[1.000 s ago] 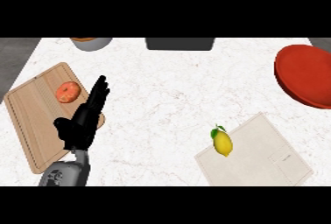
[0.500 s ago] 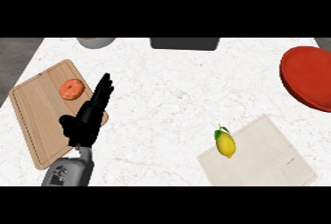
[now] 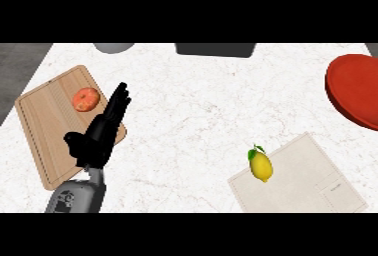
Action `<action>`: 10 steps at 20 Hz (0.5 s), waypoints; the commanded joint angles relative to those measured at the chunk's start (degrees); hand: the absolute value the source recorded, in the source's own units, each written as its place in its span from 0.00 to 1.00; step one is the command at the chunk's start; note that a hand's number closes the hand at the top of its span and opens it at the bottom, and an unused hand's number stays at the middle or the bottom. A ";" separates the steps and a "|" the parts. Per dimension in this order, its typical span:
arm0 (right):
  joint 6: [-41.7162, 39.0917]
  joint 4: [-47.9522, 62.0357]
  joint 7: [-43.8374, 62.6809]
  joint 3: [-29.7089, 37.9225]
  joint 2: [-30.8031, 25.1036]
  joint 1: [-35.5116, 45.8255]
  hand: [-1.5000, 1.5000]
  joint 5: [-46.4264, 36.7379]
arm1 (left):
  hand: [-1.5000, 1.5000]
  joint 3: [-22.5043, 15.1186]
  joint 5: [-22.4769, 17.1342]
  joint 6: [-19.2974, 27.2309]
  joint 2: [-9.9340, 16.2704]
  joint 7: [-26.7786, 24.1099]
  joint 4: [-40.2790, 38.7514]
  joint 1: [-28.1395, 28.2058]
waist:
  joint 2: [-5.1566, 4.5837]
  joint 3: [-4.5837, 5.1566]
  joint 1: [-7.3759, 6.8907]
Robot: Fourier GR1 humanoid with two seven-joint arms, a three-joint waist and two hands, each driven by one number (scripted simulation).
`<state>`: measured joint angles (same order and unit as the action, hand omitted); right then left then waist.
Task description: Pick the bell pepper from the placemat and place it in the bowl
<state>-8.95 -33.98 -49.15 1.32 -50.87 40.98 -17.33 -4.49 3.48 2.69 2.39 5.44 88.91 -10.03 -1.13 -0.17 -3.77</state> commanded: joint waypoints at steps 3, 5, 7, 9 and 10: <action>2.43 13.06 -4.95 -2.63 1.92 5.91 1.00 -6.54 | 0.50 0.49 -0.26 -0.25 -0.19 -0.74 -1.80 -1.20 | -0.51 -0.06 -0.52; -0.67 16.49 -4.49 -2.33 2.56 3.85 1.00 -5.69 | 0.50 -0.61 -0.12 -0.83 -0.44 -0.79 -1.43 -0.32 | -1.01 -0.16 -1.29; -3.04 18.47 -3.61 -3.84 3.51 5.95 0.00 -7.28 | 0.50 -0.33 0.13 -0.20 -0.26 0.09 0.53 -0.99 | -0.68 -0.14 -1.55; -6.81 19.65 -6.57 -4.98 2.69 5.67 0.00 -8.18 | 0.50 -0.84 0.41 -0.25 -0.81 -1.77 -1.05 0.04 | -1.08 -0.20 -1.74; -8.49 20.03 -8.49 -5.23 2.93 5.74 0.00 -8.25 | 0.50 -0.24 0.19 -1.03 0.29 -0.83 -1.30 -1.13 | -1.00 -0.22 -1.34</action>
<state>-11.65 -17.46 -53.56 -2.42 -48.20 45.76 -24.08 -4.73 3.49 2.21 2.16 4.86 88.24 -10.87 -1.94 -0.34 -4.99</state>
